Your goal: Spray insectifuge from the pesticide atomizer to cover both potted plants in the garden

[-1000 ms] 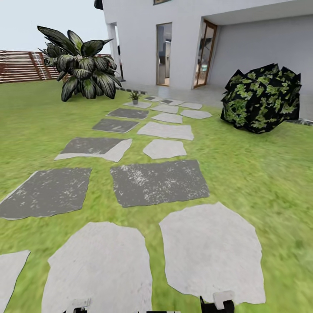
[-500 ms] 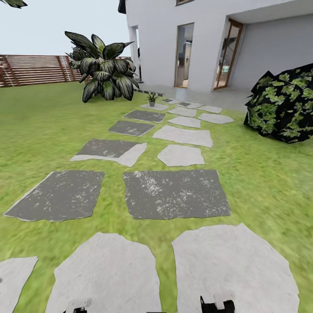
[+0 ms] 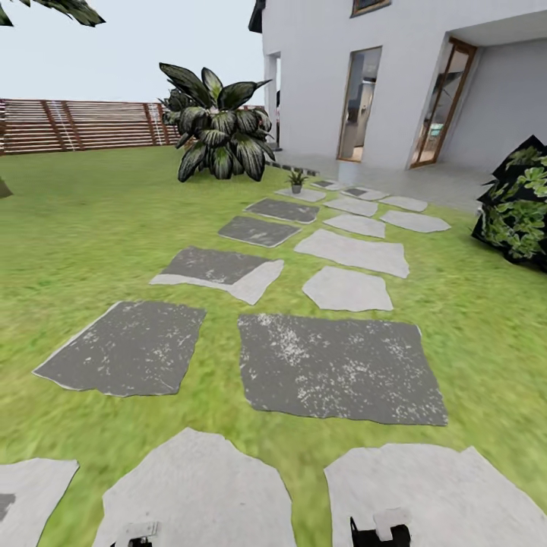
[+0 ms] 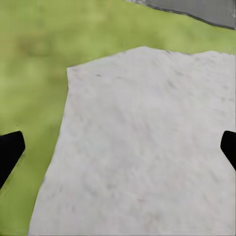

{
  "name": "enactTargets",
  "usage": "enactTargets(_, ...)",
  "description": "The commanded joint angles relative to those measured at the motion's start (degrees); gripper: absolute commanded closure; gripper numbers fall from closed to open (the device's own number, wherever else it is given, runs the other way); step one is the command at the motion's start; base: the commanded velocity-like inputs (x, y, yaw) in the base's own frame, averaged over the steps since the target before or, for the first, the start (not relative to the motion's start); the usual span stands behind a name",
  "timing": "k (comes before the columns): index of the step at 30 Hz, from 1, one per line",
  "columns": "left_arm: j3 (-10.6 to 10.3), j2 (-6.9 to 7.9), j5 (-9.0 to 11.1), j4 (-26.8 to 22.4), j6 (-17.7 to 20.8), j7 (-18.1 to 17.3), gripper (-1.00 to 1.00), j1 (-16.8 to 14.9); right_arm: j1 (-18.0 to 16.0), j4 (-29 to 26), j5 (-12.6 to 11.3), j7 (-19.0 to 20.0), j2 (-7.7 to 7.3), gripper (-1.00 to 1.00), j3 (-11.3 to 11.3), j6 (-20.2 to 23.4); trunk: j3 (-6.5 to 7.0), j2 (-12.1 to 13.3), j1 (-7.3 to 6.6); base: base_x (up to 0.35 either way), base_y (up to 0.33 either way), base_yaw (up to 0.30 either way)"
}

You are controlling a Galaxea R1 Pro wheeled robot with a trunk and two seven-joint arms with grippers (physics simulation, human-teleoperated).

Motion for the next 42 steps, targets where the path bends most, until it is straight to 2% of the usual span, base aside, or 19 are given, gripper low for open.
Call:
enactTargets(1,0.1,-0.01,0.3,0.1,-0.2,0.0,1.0,0.0,0.0,0.0,-0.5,-0.2,-0.01,-1.0,0.5,-0.2,0.0,0.0,0.02,0.338,0.0,0.239)
enactTargets(8,0.1,-0.01,0.0,0.1,-0.2,0.0,1.0,0.0,0.0,0.0,-0.5,-0.2,-0.12,-1.0,0.5,-0.2,0.16,0.0,0.02,0.338,0.0,0.188)
enactTargets(27,0.1,0.0,-0.2,0.0,-0.2,0.0,1.0,0.0,0.0,0.6,-0.3,0.0,-0.75,-1.0,0.6,-0.2,0.17,0.0,0.02,0.336,-0.057,0.008)
enactTargets(36,0.1,0.08,-0.3,0.0,-0.2,0.0,1.0,0.0,0.0,0.1,-0.5,0.0,0.02,-1.0,0.7,-0.2,0.19,0.0,0.02,0.326,-0.141,-0.007)
enactTargets(42,0.1,0.08,-0.2,0.0,-0.2,0.0,1.0,0.0,0.0,0.0,-0.7,0.1,0.1,-1.0,0.5,-0.2,0.43,0.0,0.02,0.332,-0.084,-0.182)
